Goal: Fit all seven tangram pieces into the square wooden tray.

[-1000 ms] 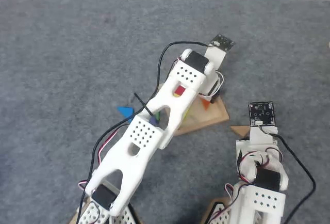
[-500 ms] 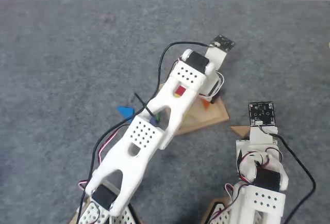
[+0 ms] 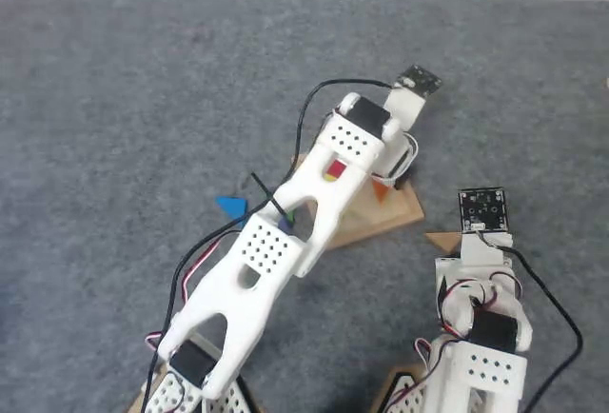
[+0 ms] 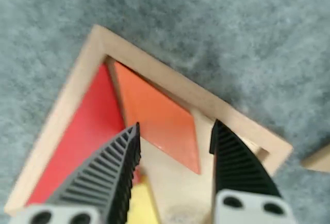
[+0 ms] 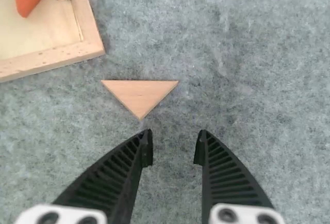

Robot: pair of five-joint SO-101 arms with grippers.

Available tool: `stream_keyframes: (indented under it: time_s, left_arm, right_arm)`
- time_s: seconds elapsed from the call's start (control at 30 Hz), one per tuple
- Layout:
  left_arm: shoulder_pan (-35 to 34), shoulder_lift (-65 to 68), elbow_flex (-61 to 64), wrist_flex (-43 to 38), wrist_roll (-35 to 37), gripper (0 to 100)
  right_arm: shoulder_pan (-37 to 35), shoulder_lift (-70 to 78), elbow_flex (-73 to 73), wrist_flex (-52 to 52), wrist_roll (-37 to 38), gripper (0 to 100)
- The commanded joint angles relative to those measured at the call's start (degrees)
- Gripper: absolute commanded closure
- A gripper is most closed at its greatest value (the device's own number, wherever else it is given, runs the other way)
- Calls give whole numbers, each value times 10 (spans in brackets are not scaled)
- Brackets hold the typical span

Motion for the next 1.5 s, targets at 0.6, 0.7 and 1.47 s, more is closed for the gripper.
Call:
stream_keyframes:
  time_s: [0.6, 0.7, 1.47]
  left_arm:
    - [-130, -145, -206, 49, 6, 786]
    - [-210, -216, -155, 51, 10, 786]
    - [-327, -1019, 1165, -203, -187, 785]
  right_arm:
    - [-5, -11, -27, 2, 1, 854]
    - [-5, -11, -27, 3, 1, 854]
    - [-22, -4, -41, 21, 56, 852]
